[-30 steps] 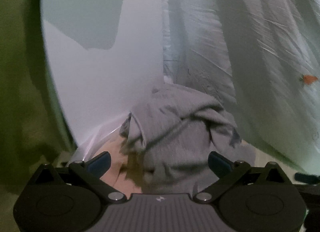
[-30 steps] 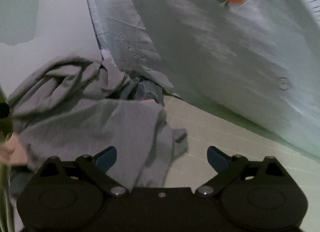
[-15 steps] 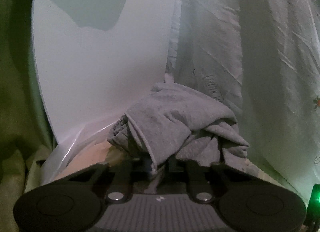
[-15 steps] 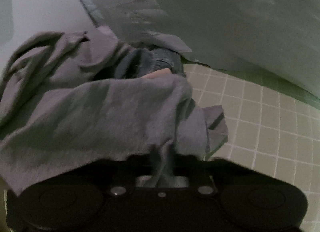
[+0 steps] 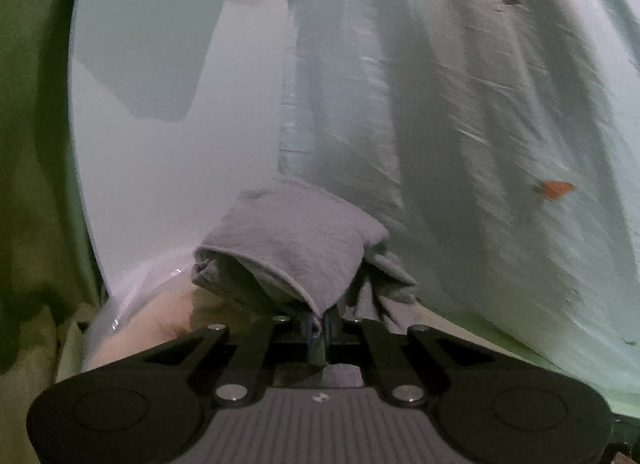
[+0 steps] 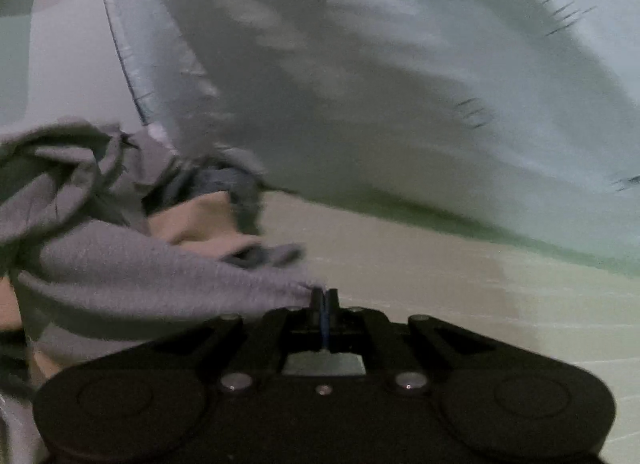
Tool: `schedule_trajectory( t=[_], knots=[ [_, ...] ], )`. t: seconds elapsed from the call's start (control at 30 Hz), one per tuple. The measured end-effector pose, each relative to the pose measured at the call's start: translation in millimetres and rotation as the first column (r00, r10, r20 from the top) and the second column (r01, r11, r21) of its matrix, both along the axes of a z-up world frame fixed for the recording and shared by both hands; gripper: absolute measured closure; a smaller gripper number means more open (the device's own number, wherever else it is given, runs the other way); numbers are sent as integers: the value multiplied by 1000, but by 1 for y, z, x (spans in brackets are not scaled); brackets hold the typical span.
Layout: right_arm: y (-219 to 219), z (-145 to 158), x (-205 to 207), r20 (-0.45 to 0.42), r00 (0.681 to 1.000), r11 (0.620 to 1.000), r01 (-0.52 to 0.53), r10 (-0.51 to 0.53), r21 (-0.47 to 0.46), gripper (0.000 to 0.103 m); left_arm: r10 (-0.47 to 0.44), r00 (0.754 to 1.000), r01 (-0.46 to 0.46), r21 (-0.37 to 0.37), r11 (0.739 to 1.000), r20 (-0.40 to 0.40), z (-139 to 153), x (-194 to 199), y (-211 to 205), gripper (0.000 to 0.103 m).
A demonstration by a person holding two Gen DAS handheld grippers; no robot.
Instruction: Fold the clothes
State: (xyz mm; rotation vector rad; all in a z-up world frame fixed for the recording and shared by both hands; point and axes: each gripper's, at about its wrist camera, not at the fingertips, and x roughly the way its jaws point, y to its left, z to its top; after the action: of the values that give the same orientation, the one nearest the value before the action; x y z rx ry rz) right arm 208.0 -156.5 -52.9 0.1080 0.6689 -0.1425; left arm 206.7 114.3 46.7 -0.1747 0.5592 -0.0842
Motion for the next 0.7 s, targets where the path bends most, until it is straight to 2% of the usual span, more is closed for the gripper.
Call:
schedule_trajectory(
  t=[0.07, 0.17, 0.23, 0.43, 0.53, 0.6, 0.7],
  knots=[
    [-15, 8, -26, 22, 1000, 999, 19, -18, -37, 103, -25, 1000, 25, -7, 1000, 11, 4, -20, -18, 100],
    [-43, 19, -64, 51, 998, 999, 36, -36, -7, 103, -70, 997, 70, 16, 997, 31, 7, -53, -55, 100],
    [-57, 22, -88, 63, 997, 999, 37, -36, -29, 103, -96, 995, 96, 4, 995, 29, 8, -74, -80, 100],
    [-107, 26, -157, 49, 996, 993, 83, -79, -90, 103, -148, 988, 146, -52, 988, -37, -4, -137, -144, 100],
    [-144, 25, -187, 51, 985, 972, 170, -164, -160, 103, -184, 979, 179, -69, 981, -82, -16, -167, -172, 100],
    [-181, 26, -208, 62, 967, 943, 256, -248, -215, 103, -218, 970, 210, -82, 974, -111, -25, -186, -193, 100],
    [-246, 27, -235, 36, 917, 900, 397, -397, -180, 103, -212, 962, 200, -88, 976, -174, -42, -205, -216, 98]
  ],
)
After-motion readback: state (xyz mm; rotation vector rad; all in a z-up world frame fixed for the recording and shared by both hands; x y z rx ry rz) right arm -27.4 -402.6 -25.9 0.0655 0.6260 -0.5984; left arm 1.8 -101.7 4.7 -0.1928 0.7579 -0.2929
